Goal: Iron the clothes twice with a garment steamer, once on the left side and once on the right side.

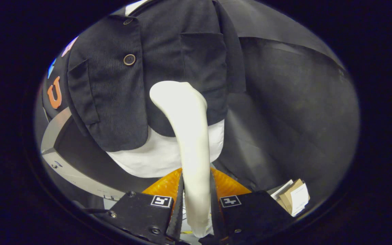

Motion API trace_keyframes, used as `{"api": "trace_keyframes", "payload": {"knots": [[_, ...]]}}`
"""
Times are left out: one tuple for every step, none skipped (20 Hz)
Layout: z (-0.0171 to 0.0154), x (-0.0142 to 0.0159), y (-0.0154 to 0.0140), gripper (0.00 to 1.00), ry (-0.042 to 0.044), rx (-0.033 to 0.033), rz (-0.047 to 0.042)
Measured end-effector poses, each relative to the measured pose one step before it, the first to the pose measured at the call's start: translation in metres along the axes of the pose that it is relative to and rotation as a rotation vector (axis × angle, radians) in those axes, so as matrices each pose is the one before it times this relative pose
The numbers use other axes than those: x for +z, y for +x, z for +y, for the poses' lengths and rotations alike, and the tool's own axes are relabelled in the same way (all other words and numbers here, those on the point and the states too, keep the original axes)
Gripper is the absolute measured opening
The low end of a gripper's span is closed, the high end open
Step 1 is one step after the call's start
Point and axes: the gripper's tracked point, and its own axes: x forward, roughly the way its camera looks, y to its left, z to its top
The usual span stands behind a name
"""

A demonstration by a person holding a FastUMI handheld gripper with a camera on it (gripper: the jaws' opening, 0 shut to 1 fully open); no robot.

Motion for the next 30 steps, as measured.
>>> {"api": "trace_keyframes", "payload": {"knots": [[-0.00025, -0.00105, 0.00003, 0.38, -0.00253, 0.00164, 0.00227], [0.00047, 0.0004, -0.00009, 0.38, -0.00129, 0.00396, 0.00053], [0.00022, -0.00038, 0.00019, 0.38, -0.00265, 0.00666, 0.00192], [-0.00016, 0.00045, -0.00016, 0.38, 0.00196, 0.00833, 0.00277], [0.00114, 0.00081, 0.00037, 0.38, 0.00327, 0.01041, 0.00228], [0.00012, -0.00118, 0.00022, 0.38, 0.00259, 0.00829, 0.00227], [-0.0005, 0.00067, 0.00122, 0.38, 0.00032, 0.00833, 0.00136], [0.00016, 0.00001, 0.00105, 0.38, 0.00031, 0.00849, -0.00107], [-0.00059, -0.00009, 0.00116, 0.38, -0.00308, 0.00784, -0.00168], [-0.00056, -0.00005, 0.00139, 0.38, -0.00231, 0.00666, -0.0016], [-0.00036, -0.00155, 0.00009, 0.38, 0.00198, 0.0078, -0.00413], [-0.00146, -0.00026, -0.00054, 0.38, 0.00156, 0.00837, -0.00539], [-0.00152, -0.00088, -0.00031, 0.38, 0.00034, 0.007, -0.00754], [-0.00066, -0.00045, -0.00056, 0.38, 0.00102, 0.00576, -0.0074], [0.00008, -0.00095, -0.00064, 0.38, 0.00338, 0.00635, -0.00774], [0.00004, -0.00199, -0.00139, 0.38, 0.00277, 0.00585, -0.00537], [-0.00028, -0.00278, -0.00287, 0.38, 0.00681, 0.0034, -0.00189], [-0.00054, -0.00461, -0.00528, 0.38, 0.00654, 0.00052, -0.00386], [0.0002, -0.00507, -0.0067, 0.38, 0.00388, -0.00228, -0.00501], [0.00203, -0.00569, -0.00796, 0.38, 0.00347, 0.00009, -0.00421], [0.00331, -0.00697, -0.01118, 0.38, 0.00531, 0.00281, -0.00266], [0.00446, -0.00665, -0.0134, 0.38, 0.00697, 0.00109, -0.00952], [0.00323, -0.00693, -0.01542, 0.38, -0.00226, -0.00547, -0.01249], [0.0016, -0.0066, -0.0177, 0.38, -0.00148, -0.00827, -0.0151], [0.00612, -0.0077, -0.01967, 0.38, 0.00563, -0.00451, -0.01525], [0.00768, -0.00798, -0.02062, 0.38, 0.01121, 0.00086, -0.01607], [0.00758, -0.00887, -0.02056, 0.38, 0.00954, 0.00056, -0.0149], [0.00646, -0.00951, -0.02194, 0.38, 0.00794, 0.00088, -0.01444], [0.00432, -0.00881, -0.02169, 0.38, 0.01104, 0.00113, -0.01775], [0.00693, -0.0072, -0.01964, 0.38, 0.01025, -0.00225, -0.01805]]}}
